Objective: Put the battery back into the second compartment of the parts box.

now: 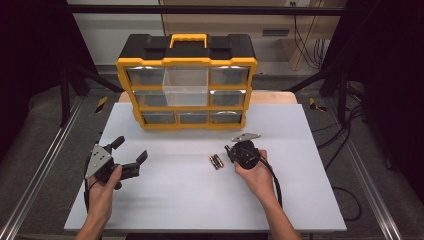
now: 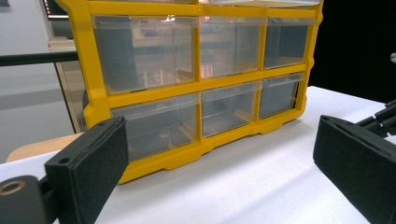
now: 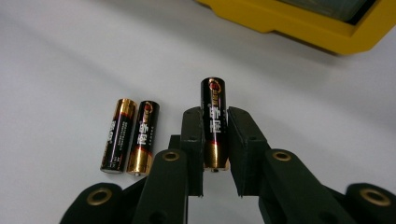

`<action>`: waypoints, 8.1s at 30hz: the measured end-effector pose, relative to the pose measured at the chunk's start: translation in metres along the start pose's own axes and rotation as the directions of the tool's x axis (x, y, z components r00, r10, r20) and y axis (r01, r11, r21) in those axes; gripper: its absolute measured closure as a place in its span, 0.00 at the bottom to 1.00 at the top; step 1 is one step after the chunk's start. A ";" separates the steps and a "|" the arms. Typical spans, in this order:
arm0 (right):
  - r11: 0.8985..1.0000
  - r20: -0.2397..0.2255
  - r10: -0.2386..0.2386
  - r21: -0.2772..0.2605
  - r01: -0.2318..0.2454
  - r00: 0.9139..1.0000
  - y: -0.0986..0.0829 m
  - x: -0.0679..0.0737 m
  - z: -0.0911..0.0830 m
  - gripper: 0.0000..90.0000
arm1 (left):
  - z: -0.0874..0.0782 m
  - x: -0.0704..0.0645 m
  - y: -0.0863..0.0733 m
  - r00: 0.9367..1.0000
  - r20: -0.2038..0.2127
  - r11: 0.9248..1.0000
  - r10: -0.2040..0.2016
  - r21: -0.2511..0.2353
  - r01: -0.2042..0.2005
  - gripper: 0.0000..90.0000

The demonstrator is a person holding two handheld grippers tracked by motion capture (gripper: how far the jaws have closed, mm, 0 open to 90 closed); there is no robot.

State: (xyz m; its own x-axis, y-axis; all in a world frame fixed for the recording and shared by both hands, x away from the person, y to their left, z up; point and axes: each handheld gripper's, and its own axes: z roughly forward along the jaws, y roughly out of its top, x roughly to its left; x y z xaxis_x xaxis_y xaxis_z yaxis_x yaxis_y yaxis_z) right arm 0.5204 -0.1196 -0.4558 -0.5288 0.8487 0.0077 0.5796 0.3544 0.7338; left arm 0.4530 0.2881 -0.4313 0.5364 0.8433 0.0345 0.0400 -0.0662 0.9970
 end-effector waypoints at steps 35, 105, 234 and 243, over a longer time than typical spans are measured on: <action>0.985 -0.005 -0.014 -0.174 0.012 1.000 0.043 -0.011 -0.068 0.86 | -0.003 0.006 0.000 1.000 -0.018 1.000 0.008 0.000 -0.008 0.03; 0.924 -0.100 -0.101 -0.378 0.056 0.990 0.162 0.004 -0.152 0.86 | 0.001 0.002 -0.003 0.999 0.004 0.999 0.032 0.021 -0.032 0.03; 0.956 0.014 -0.065 -0.287 0.067 0.998 0.091 0.035 -0.086 0.07 | 0.000 0.006 -0.001 1.000 0.005 1.000 0.019 0.005 -0.019 0.03; 0.965 0.013 -0.047 -0.258 0.049 0.999 0.069 0.031 -0.074 0.08 | 0.000 0.008 -0.001 1.000 0.000 1.000 0.017 0.004 -0.017 0.03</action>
State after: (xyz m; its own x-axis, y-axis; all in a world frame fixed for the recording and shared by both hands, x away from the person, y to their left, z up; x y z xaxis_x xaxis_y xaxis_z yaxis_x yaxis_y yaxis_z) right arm 0.4976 -0.0977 -0.3547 -0.5470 0.8364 -0.0359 0.3731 0.2820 0.8839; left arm 0.4568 0.2953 -0.4325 0.5371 0.8419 0.0516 0.0345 -0.0830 0.9960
